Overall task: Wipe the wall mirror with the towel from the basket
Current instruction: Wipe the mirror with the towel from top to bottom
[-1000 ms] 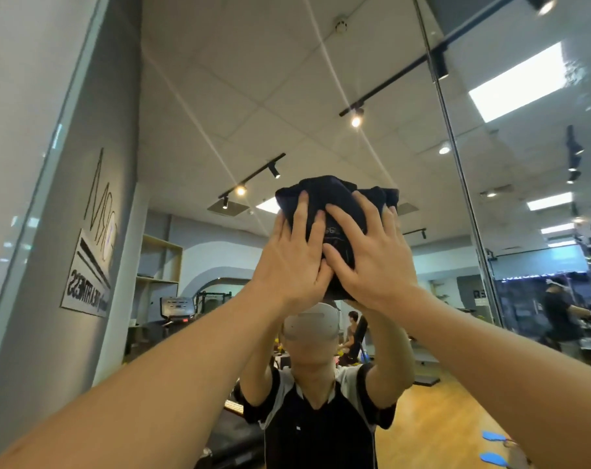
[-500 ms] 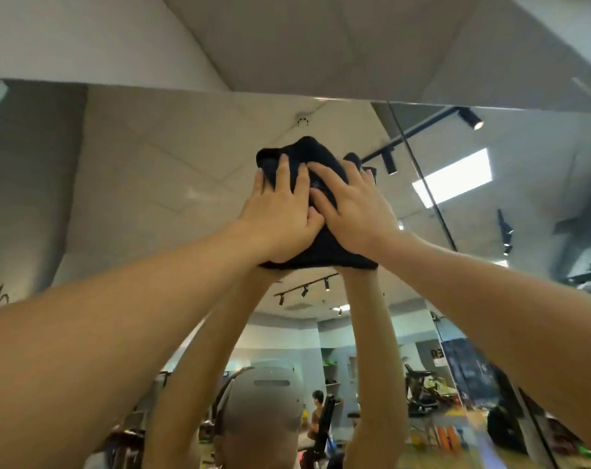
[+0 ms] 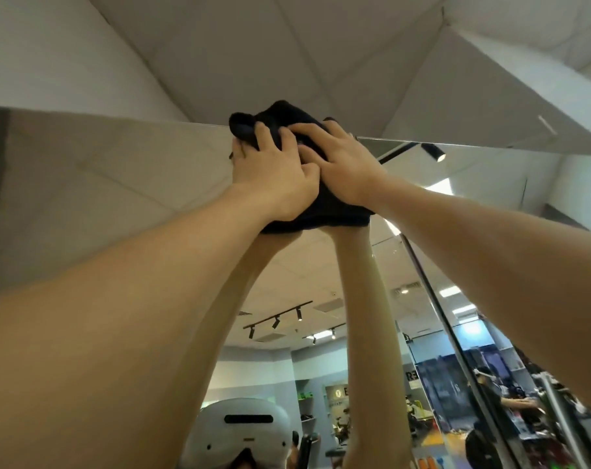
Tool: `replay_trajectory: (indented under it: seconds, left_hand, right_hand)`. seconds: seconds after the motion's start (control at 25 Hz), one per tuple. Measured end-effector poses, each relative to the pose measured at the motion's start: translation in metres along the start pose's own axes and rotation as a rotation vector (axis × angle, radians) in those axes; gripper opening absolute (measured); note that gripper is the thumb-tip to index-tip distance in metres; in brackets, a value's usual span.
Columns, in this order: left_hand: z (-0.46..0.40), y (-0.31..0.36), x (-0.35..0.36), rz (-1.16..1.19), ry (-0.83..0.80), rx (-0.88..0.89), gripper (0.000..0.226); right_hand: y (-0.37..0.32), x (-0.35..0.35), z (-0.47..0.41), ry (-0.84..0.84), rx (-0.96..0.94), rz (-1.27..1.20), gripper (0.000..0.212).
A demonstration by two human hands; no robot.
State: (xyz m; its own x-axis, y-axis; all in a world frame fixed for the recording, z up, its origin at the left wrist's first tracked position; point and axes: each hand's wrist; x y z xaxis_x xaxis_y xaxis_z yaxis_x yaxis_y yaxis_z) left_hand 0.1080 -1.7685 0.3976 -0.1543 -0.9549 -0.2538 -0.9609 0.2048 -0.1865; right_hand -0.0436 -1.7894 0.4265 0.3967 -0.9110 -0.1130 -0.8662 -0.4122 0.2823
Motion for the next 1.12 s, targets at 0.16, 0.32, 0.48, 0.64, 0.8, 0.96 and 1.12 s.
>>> replay_trajectory:
  seconds: [0.16, 0.32, 0.48, 0.64, 0.8, 0.96, 1.12]
  left_hand:
    - [-0.023, 0.045, 0.012, -0.001, 0.044, -0.006, 0.070]
    - [-0.042, 0.096, 0.025, 0.007, 0.047, -0.008, 0.070]
    - [-0.057, 0.155, 0.038, 0.027, 0.058, -0.024, 0.069]
    - [-0.070, 0.200, 0.050, 0.011, 0.074, -0.068, 0.069]
    - [-0.082, 0.251, 0.063, 0.008, 0.086, -0.060, 0.069]
    - [-0.095, 0.301, 0.075, 0.015, 0.083, -0.045, 0.070]
    - [-0.105, 0.342, 0.086, 0.026, 0.090, -0.038, 0.069]
  right_hand:
    - [0.046, -0.020, 0.006, -0.012, -0.003, -0.006, 0.046]
    - [0.096, -0.040, 0.018, -0.013, 0.003, 0.002, 0.045]
    - [0.151, -0.060, 0.035, -0.024, -0.013, -0.022, 0.044]
    - [0.194, -0.076, 0.048, -0.025, -0.044, -0.045, 0.045]
    - [0.242, -0.091, 0.067, -0.019, -0.047, -0.049, 0.044]
    - [0.288, -0.109, 0.086, -0.008, -0.024, -0.084, 0.043]
    - [0.323, -0.123, 0.104, 0.000, -0.011, -0.095, 0.041]
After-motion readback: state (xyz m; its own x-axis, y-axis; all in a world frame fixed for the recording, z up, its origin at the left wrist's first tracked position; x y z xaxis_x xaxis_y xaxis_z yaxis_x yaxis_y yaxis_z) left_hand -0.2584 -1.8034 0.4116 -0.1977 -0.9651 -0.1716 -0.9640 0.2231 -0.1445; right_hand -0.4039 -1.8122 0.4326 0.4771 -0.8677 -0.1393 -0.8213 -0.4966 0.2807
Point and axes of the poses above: each hand's wrist, its own z-axis away from the middle knuckle, its own x-axis out of the palm, y = z × x, and after that the axes turned 7 degrees about -y, right-handed
